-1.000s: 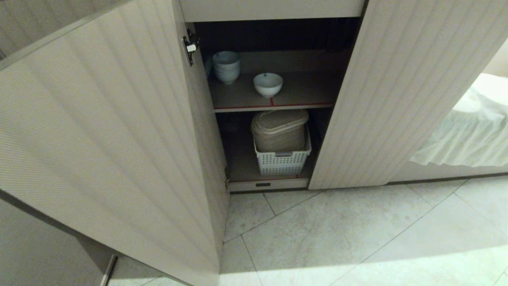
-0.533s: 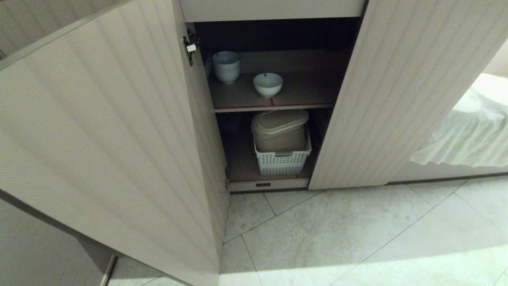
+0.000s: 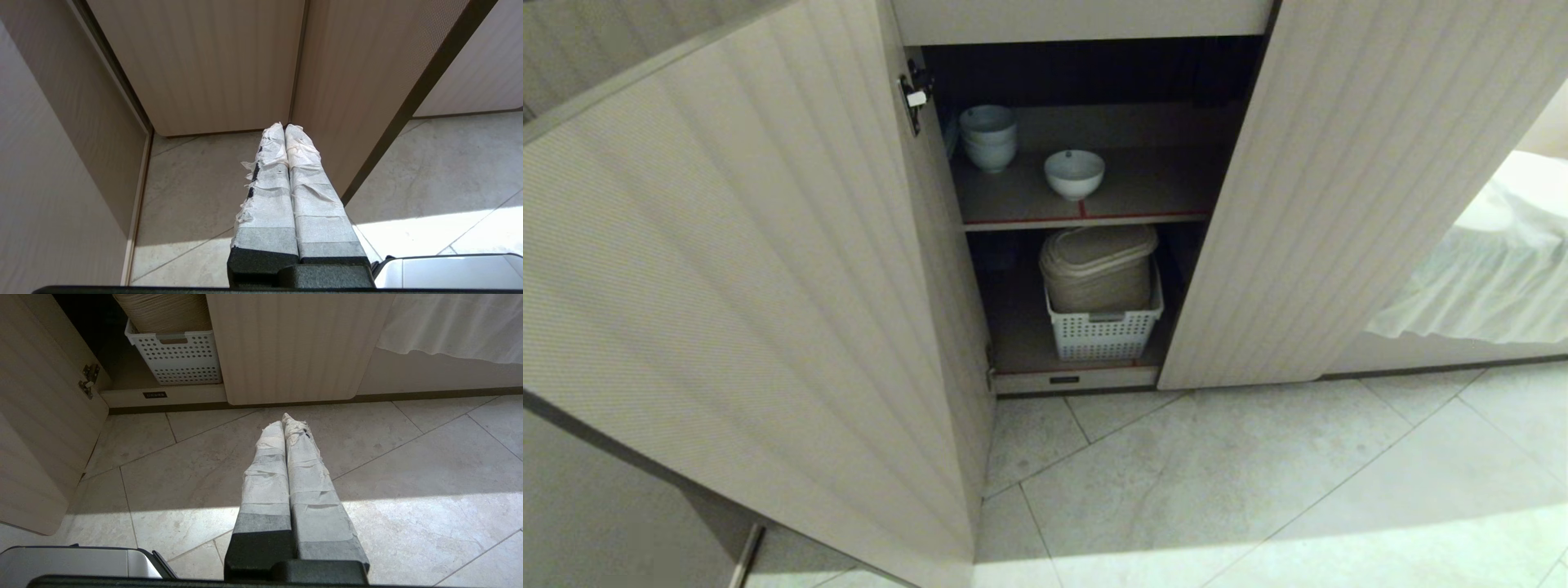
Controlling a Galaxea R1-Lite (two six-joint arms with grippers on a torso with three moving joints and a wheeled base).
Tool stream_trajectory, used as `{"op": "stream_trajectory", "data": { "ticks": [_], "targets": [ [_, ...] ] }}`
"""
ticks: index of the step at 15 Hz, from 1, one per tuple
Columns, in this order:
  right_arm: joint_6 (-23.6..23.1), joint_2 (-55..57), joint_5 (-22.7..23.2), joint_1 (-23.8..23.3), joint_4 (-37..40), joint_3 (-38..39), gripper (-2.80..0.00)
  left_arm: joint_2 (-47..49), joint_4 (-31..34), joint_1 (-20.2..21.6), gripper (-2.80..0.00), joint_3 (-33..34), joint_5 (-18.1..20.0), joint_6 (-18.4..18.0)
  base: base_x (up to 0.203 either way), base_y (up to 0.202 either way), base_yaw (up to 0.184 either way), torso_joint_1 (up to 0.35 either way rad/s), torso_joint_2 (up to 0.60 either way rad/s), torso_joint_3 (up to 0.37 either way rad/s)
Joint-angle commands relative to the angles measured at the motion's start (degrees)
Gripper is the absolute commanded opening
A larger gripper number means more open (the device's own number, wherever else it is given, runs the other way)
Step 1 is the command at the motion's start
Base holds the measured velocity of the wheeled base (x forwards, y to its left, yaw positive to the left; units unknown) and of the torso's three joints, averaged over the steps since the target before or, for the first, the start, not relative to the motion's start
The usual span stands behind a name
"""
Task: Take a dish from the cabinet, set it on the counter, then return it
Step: Close the cabinet door
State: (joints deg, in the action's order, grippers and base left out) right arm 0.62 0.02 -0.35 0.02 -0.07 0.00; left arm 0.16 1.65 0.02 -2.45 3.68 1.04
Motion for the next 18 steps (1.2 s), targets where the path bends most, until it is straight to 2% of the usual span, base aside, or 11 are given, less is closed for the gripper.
{"op": "stream_trajectory", "data": {
  "ticks": [1,8,12,18],
  "targets": [
    [-0.01,-0.02,0.0,0.07,-0.01,0.0,-2.8,-0.16,0.02,0.01,-2.8,-0.01,-0.08,0.04,0.0,0.0,0.0,0.0,0.0,0.0],
    [-0.01,-0.02,0.0,0.07,-0.01,0.0,-2.8,-0.16,0.02,0.04,-2.8,-0.01,-0.13,0.39,0.0,0.0,0.0,0.0,0.0,0.0],
    [-0.01,-0.02,0.0,-0.02,-0.01,0.0,-2.8,-0.16,0.02,0.05,-2.8,-0.01,-0.17,0.37,-0.128,0.0,0.003,0.003,0.0,0.005],
    [-0.01,-0.02,0.0,-0.02,-0.01,0.0,-2.8,-0.16,0.02,0.06,-2.8,-0.01,-0.26,0.11,0.0,0.0,0.0,0.0,0.0,0.0]
  ]
}}
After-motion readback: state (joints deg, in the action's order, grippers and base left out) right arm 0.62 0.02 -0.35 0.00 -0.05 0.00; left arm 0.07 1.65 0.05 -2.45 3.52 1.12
